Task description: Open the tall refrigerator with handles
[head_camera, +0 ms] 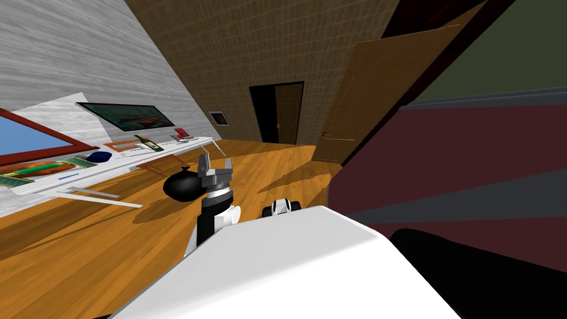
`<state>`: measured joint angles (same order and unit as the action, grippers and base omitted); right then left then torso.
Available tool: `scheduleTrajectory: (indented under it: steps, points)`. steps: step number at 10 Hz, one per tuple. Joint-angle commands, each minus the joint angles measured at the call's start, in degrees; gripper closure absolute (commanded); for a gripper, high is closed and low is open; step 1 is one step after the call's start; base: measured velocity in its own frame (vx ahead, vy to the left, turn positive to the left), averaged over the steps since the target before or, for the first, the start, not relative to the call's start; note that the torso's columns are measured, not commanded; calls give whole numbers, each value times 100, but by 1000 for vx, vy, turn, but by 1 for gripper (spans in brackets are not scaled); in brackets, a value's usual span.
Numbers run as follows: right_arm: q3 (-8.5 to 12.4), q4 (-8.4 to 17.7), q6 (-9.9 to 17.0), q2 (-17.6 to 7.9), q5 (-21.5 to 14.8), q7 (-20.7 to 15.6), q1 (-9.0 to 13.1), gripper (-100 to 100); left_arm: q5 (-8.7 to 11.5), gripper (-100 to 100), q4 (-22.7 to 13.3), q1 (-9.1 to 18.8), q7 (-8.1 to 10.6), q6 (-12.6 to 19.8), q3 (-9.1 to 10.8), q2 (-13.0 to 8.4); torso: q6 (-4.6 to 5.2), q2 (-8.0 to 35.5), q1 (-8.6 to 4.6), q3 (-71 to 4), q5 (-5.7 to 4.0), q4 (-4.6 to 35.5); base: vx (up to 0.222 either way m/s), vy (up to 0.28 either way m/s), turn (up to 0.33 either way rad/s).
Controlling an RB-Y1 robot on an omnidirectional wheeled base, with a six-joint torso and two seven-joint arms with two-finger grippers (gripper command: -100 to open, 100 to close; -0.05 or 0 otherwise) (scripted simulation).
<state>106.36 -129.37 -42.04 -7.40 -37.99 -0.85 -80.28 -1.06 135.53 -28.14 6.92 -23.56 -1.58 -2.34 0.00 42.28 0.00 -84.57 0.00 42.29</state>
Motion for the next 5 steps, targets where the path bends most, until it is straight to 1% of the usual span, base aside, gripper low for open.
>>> scheduleTrajectory:
  steps: [1,2,3,4,5]
  points:
    - [-10,78,-43,-69,151,291,-257,-100,0,0,0,0,0,0,0,0,0,0,1,0,0,0,22,18,11]
    - [-8,60,-31,-51,115,212,-196,-100,0,0,0,0,0,0,0,0,0,1,0,0,0,0,9,8,2]
    - [-8,62,-34,-54,122,237,-205,-100,0,0,0,0,0,0,0,0,0,5,-4,3,-1,2,0,0,0]
    - [-8,62,-33,-53,121,234,-204,100,0,0,0,0,0,0,0,0,0,6,-5,4,-2,2,0,0,0]
    - [-28,125,36,74,51,270,-306,100,0,0,0,0,0,0,0,0,1,4,-3,5,-5,1,249,79,-54]
